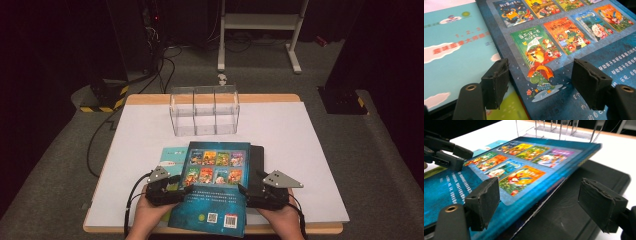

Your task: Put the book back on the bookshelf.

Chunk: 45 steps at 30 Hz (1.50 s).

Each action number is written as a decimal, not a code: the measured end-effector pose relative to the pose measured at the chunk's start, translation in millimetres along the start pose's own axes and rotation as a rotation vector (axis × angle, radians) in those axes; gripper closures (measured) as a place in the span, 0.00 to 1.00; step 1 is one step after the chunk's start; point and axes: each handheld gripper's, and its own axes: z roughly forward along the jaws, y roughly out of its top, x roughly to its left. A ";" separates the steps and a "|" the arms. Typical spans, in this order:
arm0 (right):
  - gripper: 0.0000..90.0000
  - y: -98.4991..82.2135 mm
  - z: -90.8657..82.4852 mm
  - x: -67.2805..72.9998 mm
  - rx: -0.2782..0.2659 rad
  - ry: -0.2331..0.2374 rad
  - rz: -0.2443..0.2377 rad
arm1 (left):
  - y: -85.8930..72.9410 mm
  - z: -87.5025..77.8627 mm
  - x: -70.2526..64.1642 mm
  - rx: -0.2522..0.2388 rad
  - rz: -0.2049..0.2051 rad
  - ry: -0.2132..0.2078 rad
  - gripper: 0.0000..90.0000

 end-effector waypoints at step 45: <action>0.41 6.9 -2.5 5.4 0.019 0.058 0.003 | 7.1 1.4 6.2 0.011 -0.152 -0.087 0.29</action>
